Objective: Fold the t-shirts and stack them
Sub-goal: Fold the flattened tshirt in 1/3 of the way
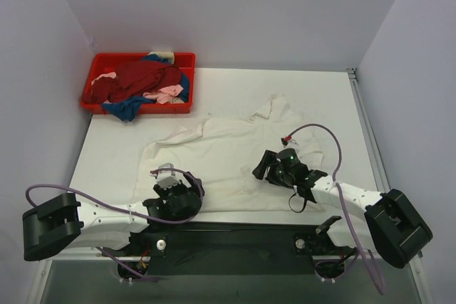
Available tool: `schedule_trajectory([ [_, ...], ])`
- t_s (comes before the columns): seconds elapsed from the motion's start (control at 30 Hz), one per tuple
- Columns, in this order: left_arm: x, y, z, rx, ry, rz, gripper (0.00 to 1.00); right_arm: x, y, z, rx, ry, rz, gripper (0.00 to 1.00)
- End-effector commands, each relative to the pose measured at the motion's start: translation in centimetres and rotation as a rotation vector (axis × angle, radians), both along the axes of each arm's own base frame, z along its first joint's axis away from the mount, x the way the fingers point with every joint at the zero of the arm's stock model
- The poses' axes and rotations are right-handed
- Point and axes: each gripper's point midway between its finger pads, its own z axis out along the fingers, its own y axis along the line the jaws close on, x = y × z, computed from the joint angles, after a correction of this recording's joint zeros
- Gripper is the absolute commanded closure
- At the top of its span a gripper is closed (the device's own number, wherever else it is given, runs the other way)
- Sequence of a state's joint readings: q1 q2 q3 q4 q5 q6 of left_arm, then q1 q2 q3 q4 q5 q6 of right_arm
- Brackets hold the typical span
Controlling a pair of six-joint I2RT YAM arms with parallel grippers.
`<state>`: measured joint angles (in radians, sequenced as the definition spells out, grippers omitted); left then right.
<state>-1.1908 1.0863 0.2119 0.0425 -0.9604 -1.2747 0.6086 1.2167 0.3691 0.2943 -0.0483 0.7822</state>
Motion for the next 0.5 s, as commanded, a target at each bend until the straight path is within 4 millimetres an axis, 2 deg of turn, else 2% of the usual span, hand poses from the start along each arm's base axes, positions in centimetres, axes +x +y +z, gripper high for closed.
schedule_trajectory([
  [0.0, -1.7, 3.3, -2.3, 0.143, 0.078, 0.055, 0.06, -6.5, -4.9, -5.3, -0.198, 0.241, -0.028, 0.34],
  [0.2, -2.6, 3.3, -2.5, 0.202, 0.102, 0.067, 0.05, -6.9, -5.6, -4.9, -0.217, 0.197, -0.065, 0.34],
  [0.27, -2.8, 3.3, -2.5, 0.216, 0.105, 0.064, 0.04, -7.7, -6.3, -5.2, -0.235, 0.215, -0.078, 0.34],
  [0.47, -3.2, 1.9, -2.0, 0.216, 0.102, 0.023, 0.03, -7.9, -6.4, -4.7, -0.218, 0.192, -0.079, 0.34],
])
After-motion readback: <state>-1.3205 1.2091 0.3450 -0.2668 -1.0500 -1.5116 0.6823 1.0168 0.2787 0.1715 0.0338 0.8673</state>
